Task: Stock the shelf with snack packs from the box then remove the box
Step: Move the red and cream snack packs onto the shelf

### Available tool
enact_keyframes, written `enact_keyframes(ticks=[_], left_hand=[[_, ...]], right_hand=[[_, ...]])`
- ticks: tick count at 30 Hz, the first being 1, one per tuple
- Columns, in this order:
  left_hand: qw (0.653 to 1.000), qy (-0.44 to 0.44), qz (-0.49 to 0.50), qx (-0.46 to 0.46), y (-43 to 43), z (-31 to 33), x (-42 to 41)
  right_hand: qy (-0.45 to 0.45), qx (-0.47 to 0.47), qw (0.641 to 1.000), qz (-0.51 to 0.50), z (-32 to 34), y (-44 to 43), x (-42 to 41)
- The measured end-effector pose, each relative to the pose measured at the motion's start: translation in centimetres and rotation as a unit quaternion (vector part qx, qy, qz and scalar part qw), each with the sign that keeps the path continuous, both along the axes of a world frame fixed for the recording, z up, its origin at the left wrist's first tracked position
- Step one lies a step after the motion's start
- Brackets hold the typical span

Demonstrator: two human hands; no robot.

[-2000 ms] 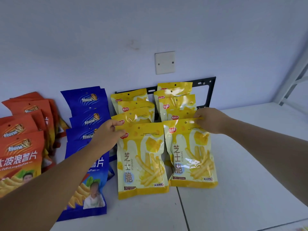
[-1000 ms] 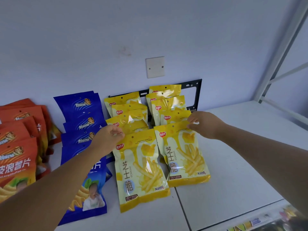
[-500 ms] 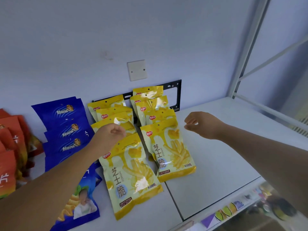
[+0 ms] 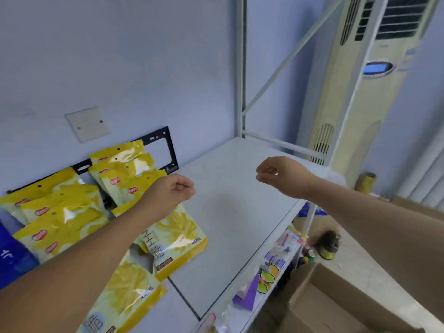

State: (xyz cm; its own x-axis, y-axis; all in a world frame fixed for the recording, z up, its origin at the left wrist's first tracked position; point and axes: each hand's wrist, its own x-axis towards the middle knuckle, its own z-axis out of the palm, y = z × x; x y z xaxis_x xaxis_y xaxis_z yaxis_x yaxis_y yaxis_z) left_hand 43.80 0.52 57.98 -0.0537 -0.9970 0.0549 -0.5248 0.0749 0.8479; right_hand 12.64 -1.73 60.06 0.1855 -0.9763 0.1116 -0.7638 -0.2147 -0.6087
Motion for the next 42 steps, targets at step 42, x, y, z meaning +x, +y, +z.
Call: enact_keyframes(ticks=[42], left_hand=[[0.809, -0.195, -0.49, 0.26, -7.0, -26.5, -56.6]], right_hand=[[-0.3, 0.192, 0.717, -0.599, -28.7, 22.5, -43.3]])
